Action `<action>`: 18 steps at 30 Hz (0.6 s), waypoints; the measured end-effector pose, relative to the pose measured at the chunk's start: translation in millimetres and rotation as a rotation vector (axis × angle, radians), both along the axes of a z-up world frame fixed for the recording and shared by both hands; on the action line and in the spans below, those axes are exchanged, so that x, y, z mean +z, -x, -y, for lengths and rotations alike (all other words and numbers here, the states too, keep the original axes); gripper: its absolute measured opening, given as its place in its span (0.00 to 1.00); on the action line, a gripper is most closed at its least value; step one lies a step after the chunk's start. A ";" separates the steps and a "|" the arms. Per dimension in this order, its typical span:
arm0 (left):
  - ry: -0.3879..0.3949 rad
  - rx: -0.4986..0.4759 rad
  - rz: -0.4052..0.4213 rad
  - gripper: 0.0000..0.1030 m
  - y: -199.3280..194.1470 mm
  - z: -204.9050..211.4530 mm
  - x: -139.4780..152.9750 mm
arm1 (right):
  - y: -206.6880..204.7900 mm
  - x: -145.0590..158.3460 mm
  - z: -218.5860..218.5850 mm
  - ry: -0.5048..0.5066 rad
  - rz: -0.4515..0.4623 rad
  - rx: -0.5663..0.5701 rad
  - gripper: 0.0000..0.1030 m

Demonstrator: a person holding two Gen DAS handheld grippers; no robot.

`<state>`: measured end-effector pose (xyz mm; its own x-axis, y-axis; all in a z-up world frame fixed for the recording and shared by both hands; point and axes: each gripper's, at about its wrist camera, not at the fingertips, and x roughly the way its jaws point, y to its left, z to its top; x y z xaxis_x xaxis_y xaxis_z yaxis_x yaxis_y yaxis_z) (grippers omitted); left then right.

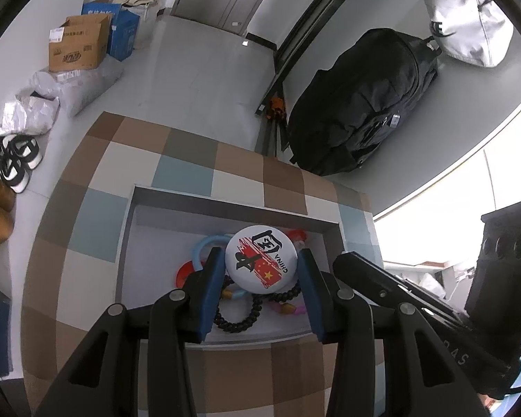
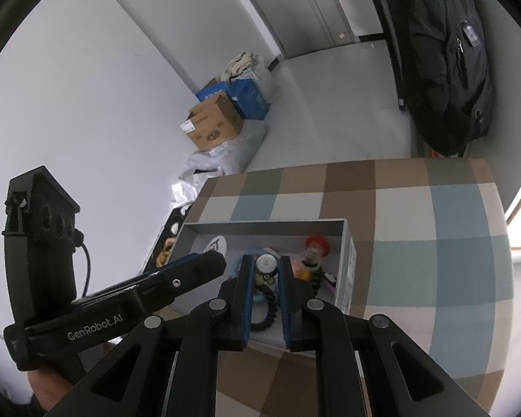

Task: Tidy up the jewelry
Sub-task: 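Carry the disc and white bead into the grey box and open both tools, then lift both open tools away from the grey box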

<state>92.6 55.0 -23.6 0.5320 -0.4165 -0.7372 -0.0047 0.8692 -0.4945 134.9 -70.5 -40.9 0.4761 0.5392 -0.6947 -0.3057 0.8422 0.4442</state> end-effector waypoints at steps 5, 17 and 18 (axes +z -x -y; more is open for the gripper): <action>0.024 -0.006 -0.023 0.40 -2.7 -0.7 -0.1 | 1.3 3.6 5.4 -0.026 0.016 -0.019 0.50; -0.026 0.013 0.001 0.61 1.4 -1.2 5.9 | 8.7 14.8 9.7 0.007 0.091 -0.044 0.78; -0.033 0.020 0.001 0.62 1.4 -1.7 5.8 | 8.8 14.3 10.1 0.011 0.090 -0.048 0.78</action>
<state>91.2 56.7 -17.9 0.5402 -0.3817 -0.7500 -0.0216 0.8846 -0.4658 126.1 -80.6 -26.6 0.5618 0.5069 -0.6538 -0.3031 0.8614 0.4075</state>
